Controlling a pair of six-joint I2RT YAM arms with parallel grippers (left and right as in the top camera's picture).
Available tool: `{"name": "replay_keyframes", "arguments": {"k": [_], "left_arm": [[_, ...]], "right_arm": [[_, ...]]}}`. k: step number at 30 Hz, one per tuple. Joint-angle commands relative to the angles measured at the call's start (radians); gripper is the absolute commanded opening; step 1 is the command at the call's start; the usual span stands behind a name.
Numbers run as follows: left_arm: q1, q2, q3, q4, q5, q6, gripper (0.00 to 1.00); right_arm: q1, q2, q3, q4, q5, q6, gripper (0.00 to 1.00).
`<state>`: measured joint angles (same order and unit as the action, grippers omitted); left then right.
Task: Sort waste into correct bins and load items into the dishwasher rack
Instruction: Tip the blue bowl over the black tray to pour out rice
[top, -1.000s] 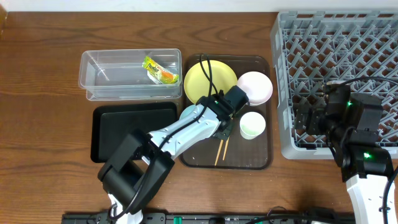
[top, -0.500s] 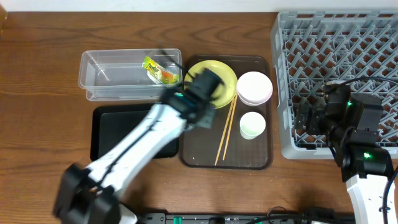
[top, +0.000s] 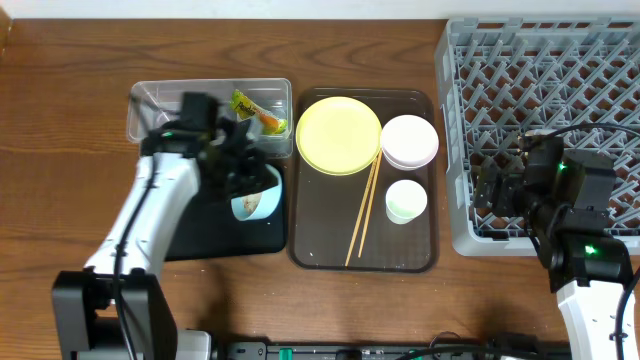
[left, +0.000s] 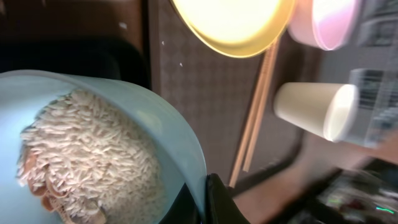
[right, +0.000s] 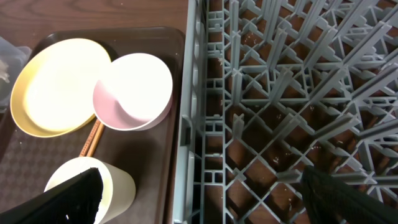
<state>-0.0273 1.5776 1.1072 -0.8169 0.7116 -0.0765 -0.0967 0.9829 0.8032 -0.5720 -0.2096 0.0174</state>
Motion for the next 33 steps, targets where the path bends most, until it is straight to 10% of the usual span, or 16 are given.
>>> {"name": "replay_keyframes", "arguments": {"k": [1, 16, 33], "left_arm": [[0.115, 0.013, -0.065, 0.010, 0.290, 0.136, 0.06], [0.425, 0.226, -0.219, 0.018, 0.861, 0.250, 0.06], [0.459, 0.265, -0.219, 0.011, 0.861, -0.225, 0.06]], "right_arm": [[0.010, -0.003, 0.019, 0.000, -0.005, -0.011, 0.99], [0.010, -0.003, 0.019, -0.003, -0.006, -0.011, 0.99], [0.010, -0.003, 0.019, -0.008, -0.005, -0.011, 0.99]]}}
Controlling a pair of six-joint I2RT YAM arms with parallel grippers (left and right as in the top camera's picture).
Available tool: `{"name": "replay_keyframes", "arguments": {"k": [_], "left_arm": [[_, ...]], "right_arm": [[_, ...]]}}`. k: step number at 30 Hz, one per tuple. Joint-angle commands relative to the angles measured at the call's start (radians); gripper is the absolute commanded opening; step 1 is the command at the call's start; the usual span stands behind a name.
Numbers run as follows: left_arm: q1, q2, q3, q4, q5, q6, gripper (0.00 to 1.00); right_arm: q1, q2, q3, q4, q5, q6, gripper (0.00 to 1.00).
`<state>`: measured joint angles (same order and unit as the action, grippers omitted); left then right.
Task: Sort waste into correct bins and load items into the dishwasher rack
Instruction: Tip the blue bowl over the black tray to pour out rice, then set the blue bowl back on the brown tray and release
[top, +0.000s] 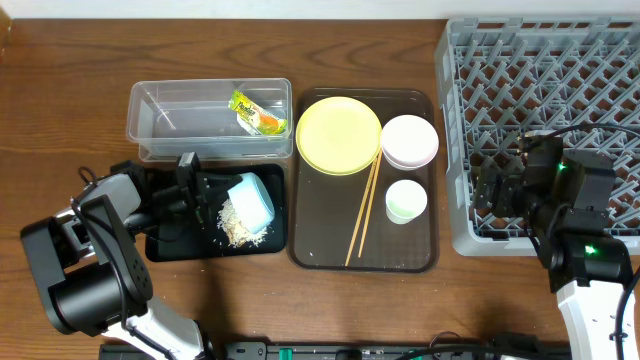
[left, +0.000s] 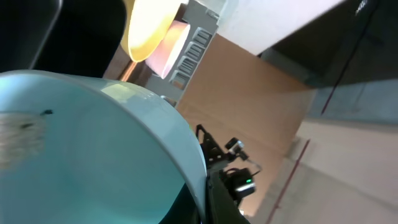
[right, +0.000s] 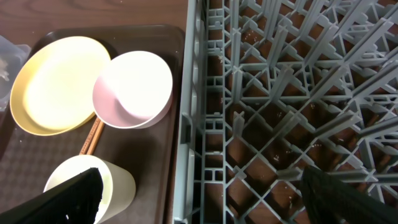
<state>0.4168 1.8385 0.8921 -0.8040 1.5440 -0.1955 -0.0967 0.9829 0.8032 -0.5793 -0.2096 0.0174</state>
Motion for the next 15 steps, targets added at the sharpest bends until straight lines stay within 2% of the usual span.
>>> {"name": "replay_keyframes", "arguments": {"k": [1, 5, 7, 11, 15], "left_arm": [[0.019, 0.004, -0.004, -0.002, 0.029, -0.120, 0.06], [0.039, 0.004, -0.004, 0.010, 0.029, -0.116, 0.06], [0.048, 0.003, -0.004, 0.049, 0.029, -0.070, 0.06], [0.052, 0.003, -0.004, 0.150, 0.029, 0.099, 0.06], [0.052, 0.003, -0.004, 0.163, 0.029, 0.258, 0.06]], "right_arm": [[0.010, -0.003, 0.019, -0.001, -0.005, -0.011, 0.99], [0.010, -0.003, 0.019, -0.001, -0.005, -0.011, 0.99], [0.010, -0.003, 0.019, -0.001, -0.005, -0.011, 0.99], [0.010, -0.003, 0.019, -0.001, -0.005, -0.011, 0.99], [0.010, -0.003, 0.019, -0.001, -0.005, -0.011, 0.99]]}}
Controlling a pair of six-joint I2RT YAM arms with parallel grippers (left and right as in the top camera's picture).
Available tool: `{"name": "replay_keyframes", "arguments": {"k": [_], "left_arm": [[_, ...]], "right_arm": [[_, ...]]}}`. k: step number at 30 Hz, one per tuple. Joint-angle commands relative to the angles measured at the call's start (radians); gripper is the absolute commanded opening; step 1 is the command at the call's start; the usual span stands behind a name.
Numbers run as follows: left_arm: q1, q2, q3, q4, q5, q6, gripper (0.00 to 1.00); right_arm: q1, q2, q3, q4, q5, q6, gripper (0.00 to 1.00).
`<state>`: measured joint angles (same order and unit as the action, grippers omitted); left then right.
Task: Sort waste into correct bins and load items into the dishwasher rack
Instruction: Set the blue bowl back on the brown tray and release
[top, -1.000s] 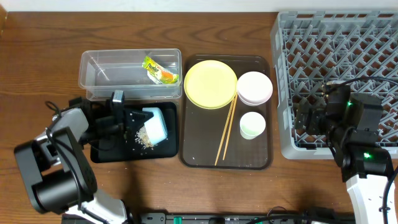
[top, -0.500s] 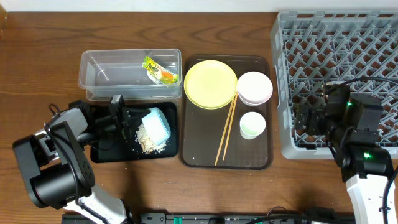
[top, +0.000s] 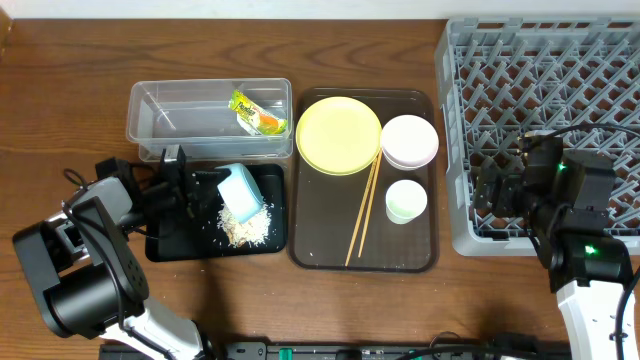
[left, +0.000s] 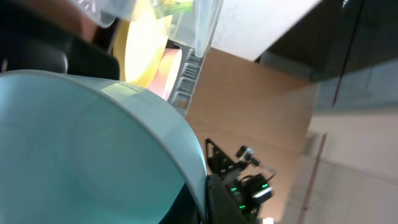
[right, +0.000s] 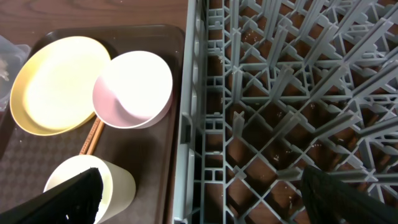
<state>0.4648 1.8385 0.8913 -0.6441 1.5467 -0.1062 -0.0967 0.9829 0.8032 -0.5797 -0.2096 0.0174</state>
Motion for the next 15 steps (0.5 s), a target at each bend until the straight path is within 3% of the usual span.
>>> {"name": "replay_keyframes", "arguments": {"k": [1, 10, 15], "left_arm": [[0.004, 0.003, -0.003, 0.003, 0.027, 0.199, 0.06], [-0.031, -0.089, -0.003, -0.004, 0.021, 0.342, 0.06], [-0.131, -0.267, 0.012, -0.001, -0.200, 0.267, 0.06]], "right_arm": [[0.010, -0.003, 0.019, -0.001, -0.005, -0.011, 0.99], [0.010, -0.003, 0.019, -0.009, -0.005, -0.011, 0.99], [0.010, -0.003, 0.019, -0.016, -0.005, -0.011, 0.99]]}}
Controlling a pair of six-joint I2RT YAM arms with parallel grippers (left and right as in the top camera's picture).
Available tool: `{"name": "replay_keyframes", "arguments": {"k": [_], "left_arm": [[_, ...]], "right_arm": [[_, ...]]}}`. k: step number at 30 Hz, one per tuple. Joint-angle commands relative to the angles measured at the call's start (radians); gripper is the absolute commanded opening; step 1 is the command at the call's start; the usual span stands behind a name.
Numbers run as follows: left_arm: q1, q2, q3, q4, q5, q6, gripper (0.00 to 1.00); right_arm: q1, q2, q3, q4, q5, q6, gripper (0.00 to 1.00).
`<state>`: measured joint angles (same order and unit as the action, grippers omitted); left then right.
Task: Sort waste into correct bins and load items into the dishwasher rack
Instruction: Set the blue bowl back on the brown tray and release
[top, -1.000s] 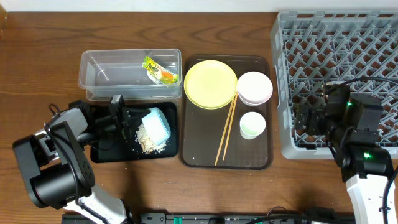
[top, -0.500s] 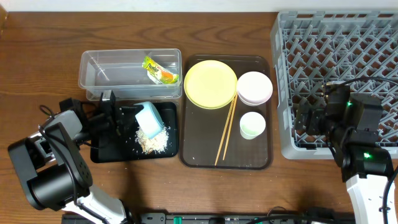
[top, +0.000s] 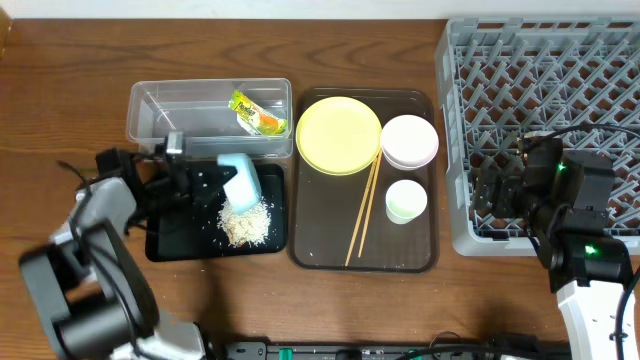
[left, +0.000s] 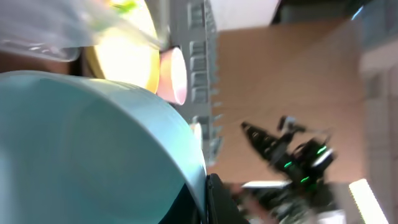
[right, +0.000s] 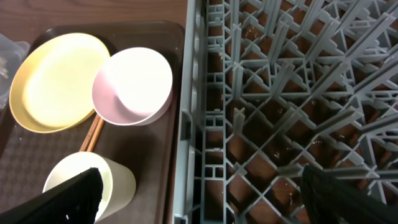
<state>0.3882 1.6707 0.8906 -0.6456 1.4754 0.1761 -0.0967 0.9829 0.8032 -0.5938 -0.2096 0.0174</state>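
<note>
My left gripper (top: 222, 186) is shut on the rim of a light blue bowl (top: 240, 184), held tipped on its side over the black bin (top: 170, 240). A pile of rice (top: 246, 221) lies in that bin below it. In the left wrist view the bowl's (left: 87, 155) inside fills the left and looks bare, with one black finger (left: 219, 202) against its rim. My right gripper (right: 205, 208) hangs open over the front left edge of the grey dishwasher rack (top: 545, 120), next to the pale cup (right: 109, 180).
A brown tray (top: 310, 250) holds a yellow plate (top: 338, 133), a pink bowl (top: 410, 140), the cup (top: 406, 200) and chopsticks (top: 362, 210). Behind the black bin stands a clear bin (top: 180, 110) with a snack packet (top: 255, 112).
The left wrist has turned and shifted slightly toward the clear bin, with the blue bowl still gripped over the rice pile. The right arm has not moved.
The left gripper first held the blue bowl full of rice over the black bin. Later the bowl was tipped over and rice lay in the bin. The bowl then looked bare inside, and it is still held tipped above the pile. The right gripper stayed open by the rack.
</note>
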Motion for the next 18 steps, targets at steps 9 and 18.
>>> {"name": "replay_keyframes", "arguments": {"k": [9, 18], "left_arm": [[-0.454, -0.286, 0.018, 0.052, -0.713, -0.155, 0.06], [-0.880, -0.214, 0.017, 0.216, -1.231, -0.224, 0.06]], "right_arm": [[0.010, -0.003, 0.019, -0.002, -0.005, -0.011, 0.99], [0.010, -0.003, 0.019, -0.002, -0.005, -0.011, 0.99]]}}
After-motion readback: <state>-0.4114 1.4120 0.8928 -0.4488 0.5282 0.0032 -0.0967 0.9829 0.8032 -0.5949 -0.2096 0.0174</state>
